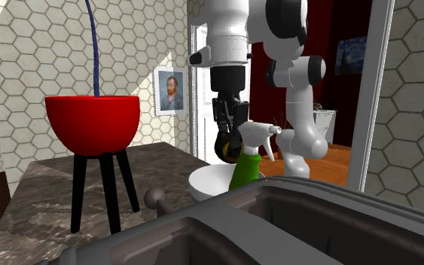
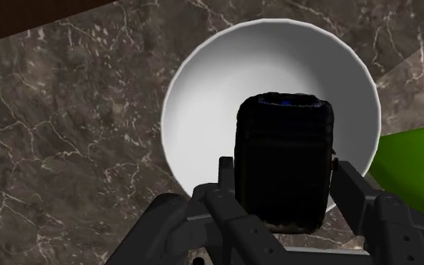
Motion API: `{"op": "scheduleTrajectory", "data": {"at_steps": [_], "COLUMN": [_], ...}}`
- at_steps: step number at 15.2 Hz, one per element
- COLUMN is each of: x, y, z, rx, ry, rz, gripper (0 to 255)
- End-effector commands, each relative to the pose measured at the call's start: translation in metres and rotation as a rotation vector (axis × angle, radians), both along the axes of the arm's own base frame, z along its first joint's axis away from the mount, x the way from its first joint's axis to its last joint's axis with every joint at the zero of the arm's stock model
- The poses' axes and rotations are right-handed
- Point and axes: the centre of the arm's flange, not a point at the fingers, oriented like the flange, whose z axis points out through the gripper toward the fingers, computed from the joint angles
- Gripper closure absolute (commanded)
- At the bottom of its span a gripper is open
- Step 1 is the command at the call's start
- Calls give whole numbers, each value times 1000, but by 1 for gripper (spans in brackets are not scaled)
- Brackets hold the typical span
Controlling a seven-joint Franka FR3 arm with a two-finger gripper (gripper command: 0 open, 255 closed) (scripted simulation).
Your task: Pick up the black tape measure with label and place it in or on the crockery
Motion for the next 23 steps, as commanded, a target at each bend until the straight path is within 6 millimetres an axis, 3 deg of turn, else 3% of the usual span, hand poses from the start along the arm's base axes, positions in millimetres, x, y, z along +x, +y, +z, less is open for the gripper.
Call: {"op": "scheduleTrajectory", "data": {"at_steps": [1,7,15,16,21,23], "x": [-1,-1,-1,-1,-1,0], "y": [0,0,0,0,0,1], "z": [-10,-42,-44,-44,-44,-18], "rx": [0,0,0,0,0,0], "ry": [-1,-1,-1,-1,-1,-1], "rz": [0,0,0,0,0,0], "gripper": [255,255,255,0,0,0]}}
